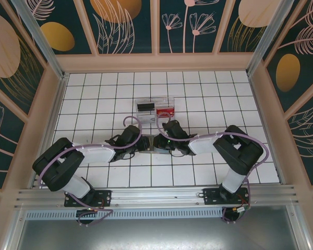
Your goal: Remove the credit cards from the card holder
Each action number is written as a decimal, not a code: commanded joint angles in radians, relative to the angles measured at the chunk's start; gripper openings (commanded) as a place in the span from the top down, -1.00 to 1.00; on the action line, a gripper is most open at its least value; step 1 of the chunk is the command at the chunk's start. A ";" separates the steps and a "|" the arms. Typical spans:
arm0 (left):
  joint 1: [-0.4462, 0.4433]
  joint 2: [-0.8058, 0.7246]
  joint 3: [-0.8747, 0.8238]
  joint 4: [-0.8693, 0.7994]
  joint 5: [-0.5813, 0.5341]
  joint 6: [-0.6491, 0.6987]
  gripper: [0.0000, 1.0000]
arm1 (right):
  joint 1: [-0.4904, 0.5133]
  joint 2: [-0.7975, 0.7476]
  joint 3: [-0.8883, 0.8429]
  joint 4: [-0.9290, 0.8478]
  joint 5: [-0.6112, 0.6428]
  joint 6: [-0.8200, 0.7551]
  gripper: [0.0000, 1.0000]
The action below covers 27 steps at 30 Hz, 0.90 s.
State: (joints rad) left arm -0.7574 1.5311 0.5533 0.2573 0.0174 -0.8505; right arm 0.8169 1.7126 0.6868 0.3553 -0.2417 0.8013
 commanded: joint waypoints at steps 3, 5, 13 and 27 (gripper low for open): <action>0.001 0.014 0.005 -0.014 -0.006 0.000 0.37 | -0.005 0.032 0.032 0.018 -0.031 -0.012 0.68; 0.000 0.012 0.004 -0.015 -0.005 0.000 0.37 | -0.005 0.036 0.032 0.017 -0.029 -0.011 0.68; 0.000 0.010 0.002 -0.014 -0.005 -0.001 0.37 | -0.004 0.034 0.036 0.004 -0.022 -0.016 0.68; 0.001 -0.003 -0.006 -0.031 -0.028 -0.001 0.37 | -0.009 -0.021 0.001 -0.027 0.029 -0.013 1.00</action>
State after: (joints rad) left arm -0.7574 1.5307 0.5529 0.2573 0.0132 -0.8505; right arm 0.8135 1.7298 0.6998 0.3550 -0.2493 0.7918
